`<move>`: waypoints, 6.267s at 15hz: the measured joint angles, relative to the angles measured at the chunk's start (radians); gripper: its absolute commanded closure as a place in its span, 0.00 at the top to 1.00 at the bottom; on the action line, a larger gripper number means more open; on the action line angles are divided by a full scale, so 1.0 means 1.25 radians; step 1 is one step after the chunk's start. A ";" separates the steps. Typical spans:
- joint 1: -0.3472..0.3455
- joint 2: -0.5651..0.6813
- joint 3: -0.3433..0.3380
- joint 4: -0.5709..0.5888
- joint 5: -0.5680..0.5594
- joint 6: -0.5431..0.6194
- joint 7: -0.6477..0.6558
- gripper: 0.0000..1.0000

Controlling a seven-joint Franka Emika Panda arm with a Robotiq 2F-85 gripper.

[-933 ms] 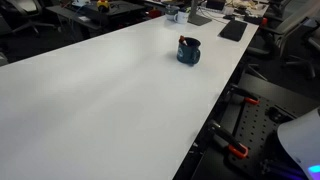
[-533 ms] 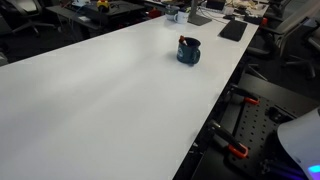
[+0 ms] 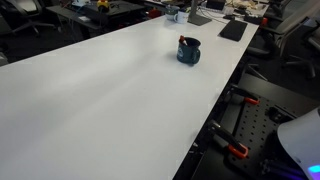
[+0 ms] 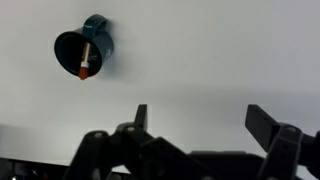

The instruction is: Pick up the marker from the mug and place it on the table

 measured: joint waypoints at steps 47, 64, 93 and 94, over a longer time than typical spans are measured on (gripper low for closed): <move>-0.177 0.504 -0.163 0.156 -0.184 0.265 0.017 0.68; -0.203 0.584 -0.157 0.308 0.177 0.186 -0.477 0.65; -0.245 0.689 -0.139 0.347 0.145 0.144 -0.592 0.51; -0.247 0.689 -0.133 0.347 0.147 0.146 -0.611 0.52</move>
